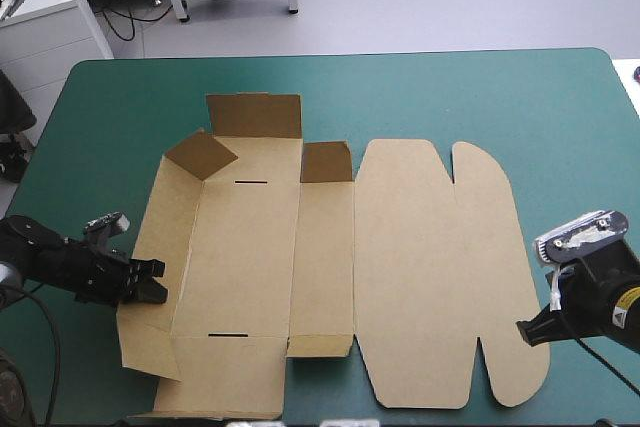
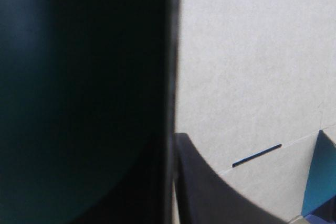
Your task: Fold the box
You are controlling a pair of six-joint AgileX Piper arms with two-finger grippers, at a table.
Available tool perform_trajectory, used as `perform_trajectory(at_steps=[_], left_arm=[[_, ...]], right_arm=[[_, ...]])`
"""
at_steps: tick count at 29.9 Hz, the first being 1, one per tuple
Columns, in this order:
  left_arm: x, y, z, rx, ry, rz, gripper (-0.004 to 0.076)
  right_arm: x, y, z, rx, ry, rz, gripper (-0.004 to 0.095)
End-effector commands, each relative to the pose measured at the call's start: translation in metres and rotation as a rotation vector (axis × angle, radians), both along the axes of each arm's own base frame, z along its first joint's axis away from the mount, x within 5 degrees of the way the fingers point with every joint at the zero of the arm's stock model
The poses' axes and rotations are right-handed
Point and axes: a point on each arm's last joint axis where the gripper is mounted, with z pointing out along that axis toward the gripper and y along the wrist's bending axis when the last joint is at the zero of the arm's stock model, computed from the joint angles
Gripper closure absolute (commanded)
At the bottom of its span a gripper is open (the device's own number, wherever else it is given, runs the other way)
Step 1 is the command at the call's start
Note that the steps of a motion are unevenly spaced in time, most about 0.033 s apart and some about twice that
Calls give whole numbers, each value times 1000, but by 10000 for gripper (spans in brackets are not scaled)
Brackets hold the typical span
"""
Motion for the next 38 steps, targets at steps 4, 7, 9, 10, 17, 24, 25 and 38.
perform_trajectory(at_steps=[4, 7, 9, 10, 17, 24, 25, 38], left_arm=[[-1, -6, 13, -47, -42, -39, 734], [4, -8, 18, -72, -92, -32, 734], [8, -7, 23, -77, -122, -30, 734], [12, -6, 29, -73, -144, -28, 734], [33, -10, 72, 24, -321, -131, 734], [57, -48, 126, 236, -512, -292, 734], [59, -55, 133, 290, -539, -317, 734], [52, -171, 182, 645, -1089, -716, 734]], right_arm=[[3, -2, 10, -3, -79, -5, 928], [4, -2, 10, -2, -87, -5, 928], [4, -1, 11, -2, -91, -5, 928], [4, -2, 11, -3, -92, -5, 928], [2, -4, 21, -5, -134, -13, 928], [-5, -8, 48, 28, -220, -20, 928], [-7, -9, 51, 31, -229, -22, 928], [-18, -15, 68, 38, -246, -37, 928]])
